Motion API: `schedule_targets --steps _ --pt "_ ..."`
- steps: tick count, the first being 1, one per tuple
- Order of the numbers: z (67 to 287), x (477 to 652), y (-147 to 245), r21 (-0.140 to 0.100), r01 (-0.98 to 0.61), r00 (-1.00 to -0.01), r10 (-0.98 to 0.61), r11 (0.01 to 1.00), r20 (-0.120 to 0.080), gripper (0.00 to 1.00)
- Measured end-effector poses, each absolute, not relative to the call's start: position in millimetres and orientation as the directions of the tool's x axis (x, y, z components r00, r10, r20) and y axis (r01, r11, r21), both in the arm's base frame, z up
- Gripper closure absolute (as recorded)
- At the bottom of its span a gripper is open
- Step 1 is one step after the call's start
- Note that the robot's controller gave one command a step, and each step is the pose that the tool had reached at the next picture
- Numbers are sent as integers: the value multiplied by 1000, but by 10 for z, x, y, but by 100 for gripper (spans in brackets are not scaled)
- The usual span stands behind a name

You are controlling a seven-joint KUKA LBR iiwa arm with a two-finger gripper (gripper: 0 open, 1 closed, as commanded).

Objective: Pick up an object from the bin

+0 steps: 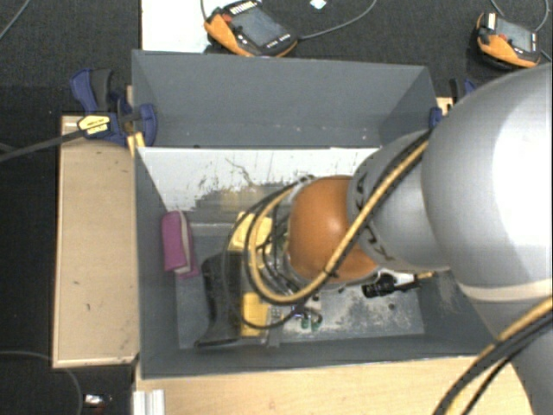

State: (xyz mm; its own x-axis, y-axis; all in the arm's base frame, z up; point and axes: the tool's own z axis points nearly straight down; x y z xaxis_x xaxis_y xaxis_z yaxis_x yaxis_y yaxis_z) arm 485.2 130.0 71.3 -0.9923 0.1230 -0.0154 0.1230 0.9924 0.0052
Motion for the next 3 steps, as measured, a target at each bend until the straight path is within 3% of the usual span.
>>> schedule_targets --steps 1,2,3 --pt "718 4800 1370 2 -30 -1000 -30 1000 -8 100" --pt "720 4800 1370 2 -30 -1000 -30 1000 -8 100" --pt "959 4789 1365 2 -28 -1000 -28 1000 -5 100"
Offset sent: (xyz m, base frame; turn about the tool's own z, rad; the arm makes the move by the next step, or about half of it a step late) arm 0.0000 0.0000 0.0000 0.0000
